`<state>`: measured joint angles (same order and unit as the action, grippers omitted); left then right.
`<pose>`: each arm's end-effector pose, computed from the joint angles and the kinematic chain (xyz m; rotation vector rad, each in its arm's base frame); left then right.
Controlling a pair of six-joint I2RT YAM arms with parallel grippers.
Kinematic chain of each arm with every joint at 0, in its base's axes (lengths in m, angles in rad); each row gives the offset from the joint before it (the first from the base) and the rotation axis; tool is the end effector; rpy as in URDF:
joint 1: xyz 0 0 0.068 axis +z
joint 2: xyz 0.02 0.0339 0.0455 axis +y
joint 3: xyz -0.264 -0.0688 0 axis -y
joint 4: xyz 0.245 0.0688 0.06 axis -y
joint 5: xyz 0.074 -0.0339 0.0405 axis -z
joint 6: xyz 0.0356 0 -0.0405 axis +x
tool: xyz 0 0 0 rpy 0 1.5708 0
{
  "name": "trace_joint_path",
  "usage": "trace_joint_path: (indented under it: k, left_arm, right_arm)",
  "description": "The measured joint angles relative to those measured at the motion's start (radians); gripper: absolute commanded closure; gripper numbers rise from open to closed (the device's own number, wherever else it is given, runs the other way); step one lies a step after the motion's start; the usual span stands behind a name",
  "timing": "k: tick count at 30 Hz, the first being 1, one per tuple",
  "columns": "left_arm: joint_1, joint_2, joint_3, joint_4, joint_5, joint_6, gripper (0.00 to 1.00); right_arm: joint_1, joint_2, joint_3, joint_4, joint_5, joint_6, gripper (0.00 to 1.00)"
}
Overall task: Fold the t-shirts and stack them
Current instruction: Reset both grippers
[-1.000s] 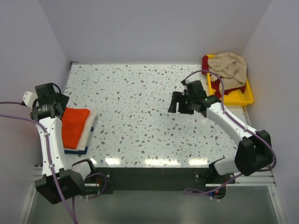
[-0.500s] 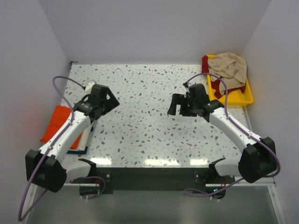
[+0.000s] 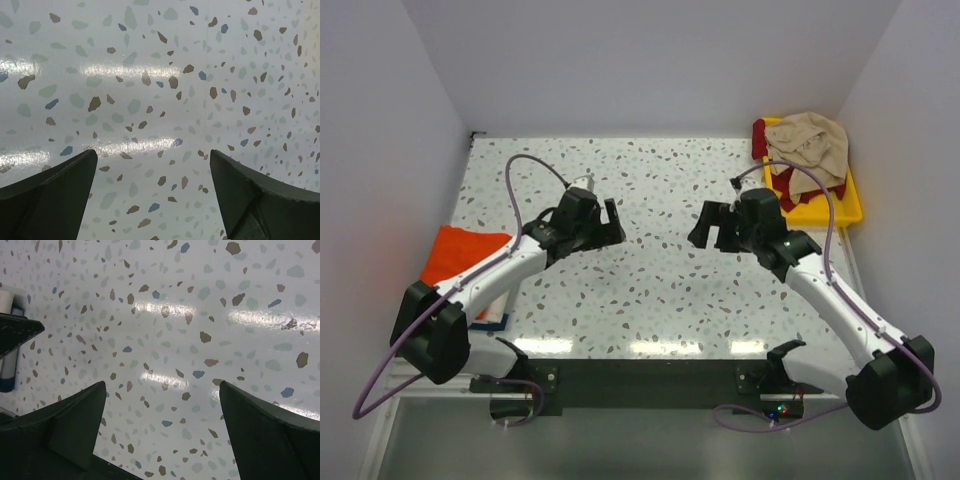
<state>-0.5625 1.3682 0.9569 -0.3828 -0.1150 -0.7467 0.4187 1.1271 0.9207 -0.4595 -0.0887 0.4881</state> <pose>0.2493 -0.1523 0.2511 -0.2786 2.3986 -0.4911 0.2224 0.1024 0.2928 0.0302 2.3000 0.5814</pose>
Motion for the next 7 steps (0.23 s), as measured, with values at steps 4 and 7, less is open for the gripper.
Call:
trace_joint_path:
  k: [4,7]
  left_arm:
    - [0.000,0.000,0.001,0.037,0.044,0.061,0.00]
    - [-0.001,0.001,0.003,0.055,0.072,0.090,0.00]
  right_arm:
    - [0.000,-0.035,-0.001,0.006,0.030,0.000,0.01]
    - [0.000,-0.038,-0.001,0.006,0.048,-0.001,0.01]
